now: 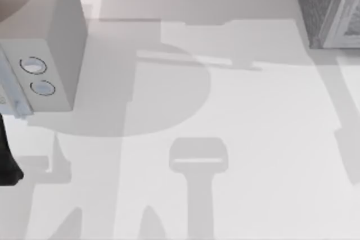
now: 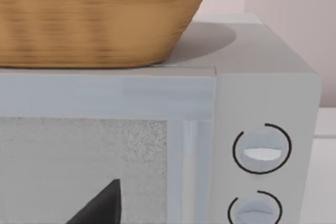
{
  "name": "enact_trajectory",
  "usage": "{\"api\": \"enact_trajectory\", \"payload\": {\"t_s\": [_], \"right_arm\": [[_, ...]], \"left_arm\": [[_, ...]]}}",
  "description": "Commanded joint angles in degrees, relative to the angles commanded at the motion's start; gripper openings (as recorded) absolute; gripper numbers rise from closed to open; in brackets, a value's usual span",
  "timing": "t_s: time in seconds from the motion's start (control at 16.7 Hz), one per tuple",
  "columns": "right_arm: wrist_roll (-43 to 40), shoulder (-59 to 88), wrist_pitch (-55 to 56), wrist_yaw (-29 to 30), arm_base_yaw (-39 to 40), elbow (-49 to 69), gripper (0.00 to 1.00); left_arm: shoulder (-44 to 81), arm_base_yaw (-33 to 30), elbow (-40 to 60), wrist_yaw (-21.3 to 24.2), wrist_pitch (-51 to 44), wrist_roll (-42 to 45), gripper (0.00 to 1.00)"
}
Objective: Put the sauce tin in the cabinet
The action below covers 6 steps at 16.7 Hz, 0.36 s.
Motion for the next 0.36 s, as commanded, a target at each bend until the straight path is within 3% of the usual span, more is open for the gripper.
{"api": "enact_trajectory", "payload": {"t_s": [0.36], "right_arm": [[0.0,0.0,0.0,0.0,0.0,0.0,1.00]], "left_arm": [[0.0,0.0,0.0,0.0,0.0,0.0,1.00]]}}
